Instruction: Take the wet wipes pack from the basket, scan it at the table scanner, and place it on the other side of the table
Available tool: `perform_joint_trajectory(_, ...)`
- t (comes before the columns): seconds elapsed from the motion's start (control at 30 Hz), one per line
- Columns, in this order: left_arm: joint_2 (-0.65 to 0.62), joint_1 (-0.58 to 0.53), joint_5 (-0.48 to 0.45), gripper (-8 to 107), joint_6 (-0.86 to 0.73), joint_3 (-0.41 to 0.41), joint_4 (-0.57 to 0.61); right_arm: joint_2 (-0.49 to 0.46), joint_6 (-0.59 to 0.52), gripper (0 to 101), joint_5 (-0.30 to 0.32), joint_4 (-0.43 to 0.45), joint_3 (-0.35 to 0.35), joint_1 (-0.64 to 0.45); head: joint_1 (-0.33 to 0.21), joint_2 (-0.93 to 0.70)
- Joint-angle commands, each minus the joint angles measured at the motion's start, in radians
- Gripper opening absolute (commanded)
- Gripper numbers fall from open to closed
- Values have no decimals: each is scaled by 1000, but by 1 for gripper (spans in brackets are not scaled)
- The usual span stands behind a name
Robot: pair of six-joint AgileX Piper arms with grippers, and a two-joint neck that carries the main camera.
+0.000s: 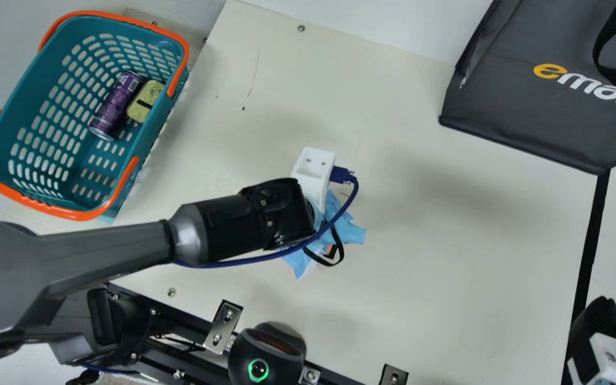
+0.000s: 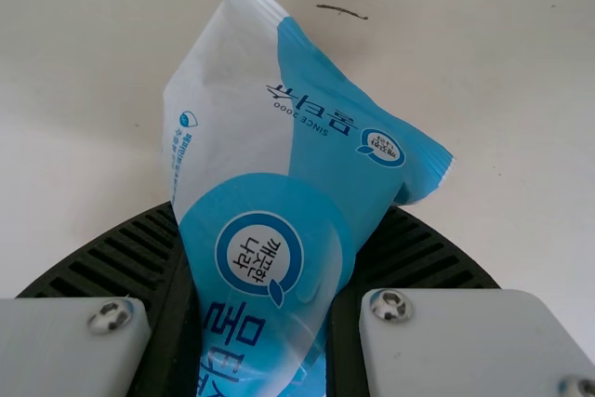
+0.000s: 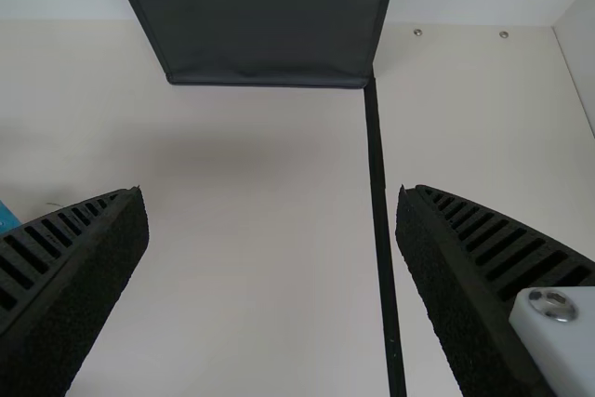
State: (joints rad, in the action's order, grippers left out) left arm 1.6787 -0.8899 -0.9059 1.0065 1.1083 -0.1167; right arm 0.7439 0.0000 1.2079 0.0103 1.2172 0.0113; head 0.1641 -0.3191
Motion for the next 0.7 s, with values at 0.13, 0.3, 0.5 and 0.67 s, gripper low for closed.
perform_joint_trajectory(0.13,18,-1,-12,42,-4,7,4,0,0,95,0,0,0,0,-26,-2)
perform_joint_trajectory(0.3,25,1,-17,59,-9,9,10,0,0,95,0,0,0,0,-26,-2)
perform_joint_trajectory(0.5,-8,17,-6,79,-37,1,30,0,0,95,0,0,0,0,-26,-2)
perform_joint_trajectory(0.67,-82,67,35,90,-126,-31,92,0,0,95,0,0,0,0,-26,-2)
